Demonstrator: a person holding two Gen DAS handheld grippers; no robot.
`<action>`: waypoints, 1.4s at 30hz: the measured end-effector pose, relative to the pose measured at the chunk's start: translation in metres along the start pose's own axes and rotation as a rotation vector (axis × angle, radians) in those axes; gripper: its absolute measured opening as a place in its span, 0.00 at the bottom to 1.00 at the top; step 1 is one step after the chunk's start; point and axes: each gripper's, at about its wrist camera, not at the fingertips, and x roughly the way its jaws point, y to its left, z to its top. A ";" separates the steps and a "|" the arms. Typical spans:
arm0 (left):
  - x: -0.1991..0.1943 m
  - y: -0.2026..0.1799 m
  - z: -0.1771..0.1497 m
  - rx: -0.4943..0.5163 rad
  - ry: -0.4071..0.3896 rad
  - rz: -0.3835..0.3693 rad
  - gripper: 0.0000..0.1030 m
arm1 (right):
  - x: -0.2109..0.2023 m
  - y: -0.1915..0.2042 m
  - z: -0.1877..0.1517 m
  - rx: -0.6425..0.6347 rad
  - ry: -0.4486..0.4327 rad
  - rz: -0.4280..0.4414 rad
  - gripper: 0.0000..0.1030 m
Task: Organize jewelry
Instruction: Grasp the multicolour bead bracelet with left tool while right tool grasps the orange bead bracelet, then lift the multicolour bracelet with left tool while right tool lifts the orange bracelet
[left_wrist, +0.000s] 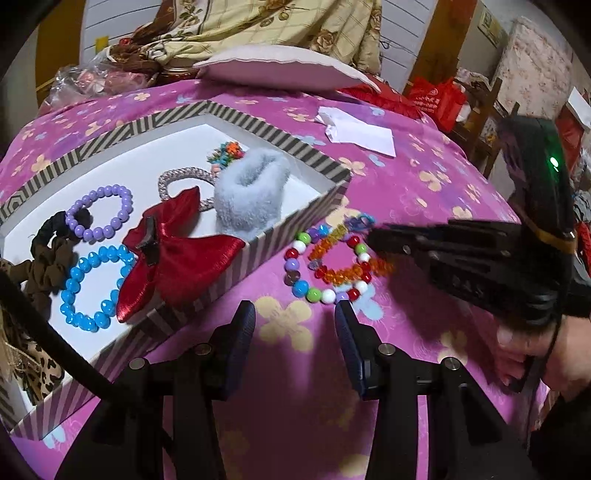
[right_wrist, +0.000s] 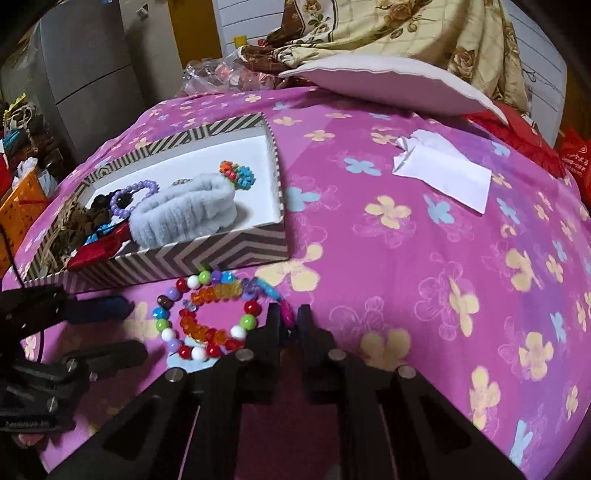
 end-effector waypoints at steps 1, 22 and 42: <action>0.000 0.001 0.001 -0.006 -0.006 0.001 0.44 | -0.004 0.001 -0.001 -0.002 0.002 -0.003 0.08; 0.015 -0.007 0.008 0.089 -0.003 0.067 0.09 | -0.085 -0.029 -0.014 0.298 -0.183 -0.047 0.09; -0.057 -0.008 -0.019 0.077 -0.082 -0.053 0.09 | -0.108 -0.011 -0.023 0.322 -0.254 -0.056 0.09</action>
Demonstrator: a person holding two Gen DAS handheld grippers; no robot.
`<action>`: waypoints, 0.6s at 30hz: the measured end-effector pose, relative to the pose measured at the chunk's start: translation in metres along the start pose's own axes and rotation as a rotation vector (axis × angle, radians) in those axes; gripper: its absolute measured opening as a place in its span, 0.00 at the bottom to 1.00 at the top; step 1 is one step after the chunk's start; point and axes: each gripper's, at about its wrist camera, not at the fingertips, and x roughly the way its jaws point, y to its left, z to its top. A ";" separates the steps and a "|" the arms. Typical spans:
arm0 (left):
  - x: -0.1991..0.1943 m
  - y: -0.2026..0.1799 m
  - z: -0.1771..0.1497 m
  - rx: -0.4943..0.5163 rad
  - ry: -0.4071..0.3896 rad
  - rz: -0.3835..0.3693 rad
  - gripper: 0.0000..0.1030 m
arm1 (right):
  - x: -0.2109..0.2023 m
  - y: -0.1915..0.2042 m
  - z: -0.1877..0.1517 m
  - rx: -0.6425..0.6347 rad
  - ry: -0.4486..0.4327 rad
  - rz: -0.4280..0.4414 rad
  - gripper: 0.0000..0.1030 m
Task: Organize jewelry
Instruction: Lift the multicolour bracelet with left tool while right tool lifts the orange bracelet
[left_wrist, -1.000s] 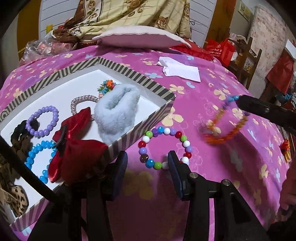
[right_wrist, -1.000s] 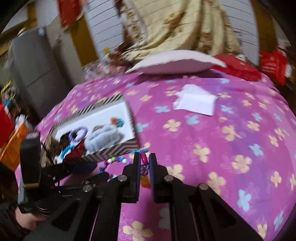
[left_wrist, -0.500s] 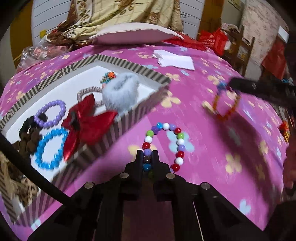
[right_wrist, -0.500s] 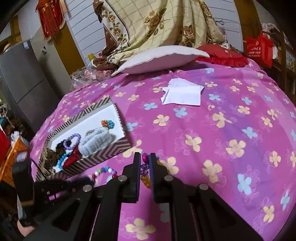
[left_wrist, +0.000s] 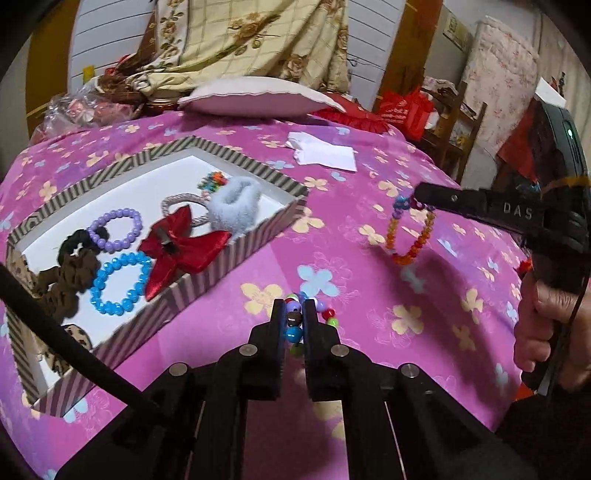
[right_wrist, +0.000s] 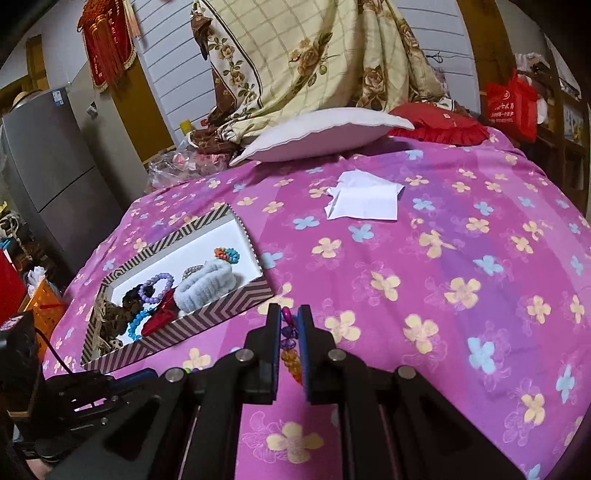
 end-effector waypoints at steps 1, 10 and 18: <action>0.000 0.002 0.001 -0.009 -0.002 0.009 0.09 | 0.001 0.002 0.000 -0.009 0.000 -0.008 0.09; 0.002 0.010 0.002 -0.046 0.015 0.083 0.09 | 0.018 0.030 -0.004 -0.107 0.035 -0.034 0.09; 0.000 0.014 0.003 -0.064 0.016 0.098 0.09 | 0.024 0.037 -0.007 -0.132 0.047 -0.067 0.09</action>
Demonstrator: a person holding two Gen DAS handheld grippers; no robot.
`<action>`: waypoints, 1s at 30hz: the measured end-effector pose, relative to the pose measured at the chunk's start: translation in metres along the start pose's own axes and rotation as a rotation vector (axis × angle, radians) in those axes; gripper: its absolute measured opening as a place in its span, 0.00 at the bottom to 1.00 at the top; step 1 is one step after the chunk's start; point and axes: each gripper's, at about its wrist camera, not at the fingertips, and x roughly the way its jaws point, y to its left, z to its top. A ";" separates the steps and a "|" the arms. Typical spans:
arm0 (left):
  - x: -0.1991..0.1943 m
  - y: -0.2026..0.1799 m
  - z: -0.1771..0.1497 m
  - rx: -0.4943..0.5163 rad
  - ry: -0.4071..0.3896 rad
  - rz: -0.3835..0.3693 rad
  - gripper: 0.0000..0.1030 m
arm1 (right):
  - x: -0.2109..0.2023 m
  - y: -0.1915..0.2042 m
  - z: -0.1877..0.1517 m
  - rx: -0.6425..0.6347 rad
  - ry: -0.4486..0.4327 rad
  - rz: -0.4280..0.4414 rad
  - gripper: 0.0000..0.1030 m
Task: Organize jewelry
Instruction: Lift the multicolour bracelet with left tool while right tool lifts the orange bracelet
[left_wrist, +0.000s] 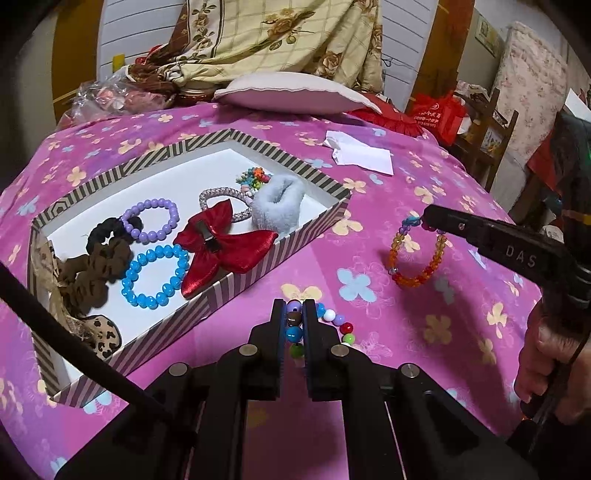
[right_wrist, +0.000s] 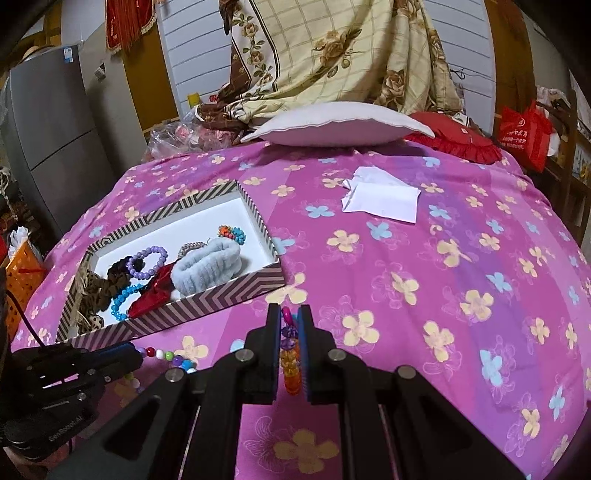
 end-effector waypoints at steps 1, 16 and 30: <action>0.000 0.000 0.000 -0.001 -0.002 0.001 0.09 | 0.000 0.000 0.000 0.000 0.000 -0.004 0.09; 0.002 -0.001 0.001 0.006 -0.004 0.022 0.09 | -0.003 -0.002 0.001 -0.006 -0.011 -0.006 0.09; 0.002 0.001 0.001 0.002 -0.009 0.024 0.09 | -0.006 0.003 0.003 -0.017 -0.025 -0.010 0.09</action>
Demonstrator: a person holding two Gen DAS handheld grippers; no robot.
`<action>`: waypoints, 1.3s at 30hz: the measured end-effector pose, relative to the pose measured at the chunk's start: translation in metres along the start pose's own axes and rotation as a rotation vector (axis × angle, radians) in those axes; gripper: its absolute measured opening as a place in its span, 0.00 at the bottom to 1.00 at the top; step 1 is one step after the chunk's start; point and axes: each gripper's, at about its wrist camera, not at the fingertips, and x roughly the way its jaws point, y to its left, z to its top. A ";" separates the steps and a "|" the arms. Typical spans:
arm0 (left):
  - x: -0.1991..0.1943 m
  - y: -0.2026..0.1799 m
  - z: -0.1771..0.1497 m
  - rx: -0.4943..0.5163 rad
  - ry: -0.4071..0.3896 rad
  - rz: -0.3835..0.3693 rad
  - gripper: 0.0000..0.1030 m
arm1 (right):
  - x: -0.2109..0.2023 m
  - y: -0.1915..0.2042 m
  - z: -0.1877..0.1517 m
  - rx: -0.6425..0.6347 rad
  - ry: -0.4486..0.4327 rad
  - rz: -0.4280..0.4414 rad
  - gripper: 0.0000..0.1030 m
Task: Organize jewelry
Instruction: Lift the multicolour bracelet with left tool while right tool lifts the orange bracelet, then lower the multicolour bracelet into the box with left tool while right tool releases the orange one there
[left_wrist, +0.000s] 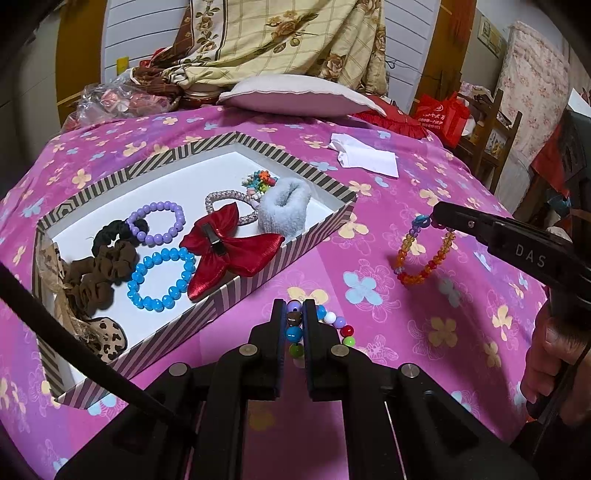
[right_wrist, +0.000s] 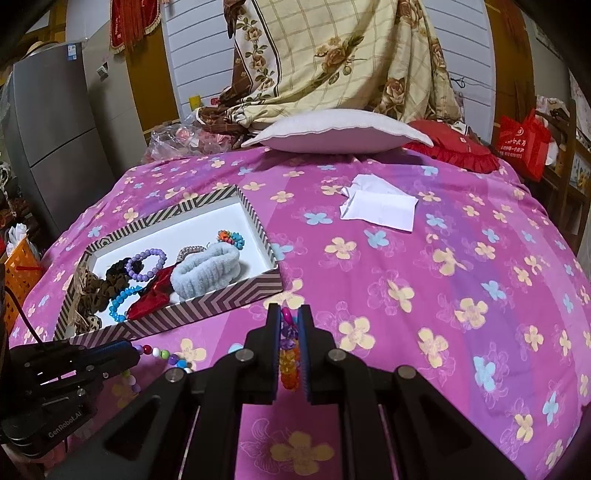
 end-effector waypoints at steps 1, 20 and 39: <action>0.000 0.000 0.000 -0.001 0.000 0.000 0.09 | -0.001 0.000 0.000 0.001 -0.003 0.000 0.09; -0.003 0.002 0.001 -0.008 -0.008 0.002 0.09 | -0.011 0.009 0.006 -0.005 -0.069 0.018 0.09; -0.049 0.064 0.073 -0.113 -0.188 -0.004 0.09 | -0.017 0.055 0.069 -0.037 -0.230 0.161 0.09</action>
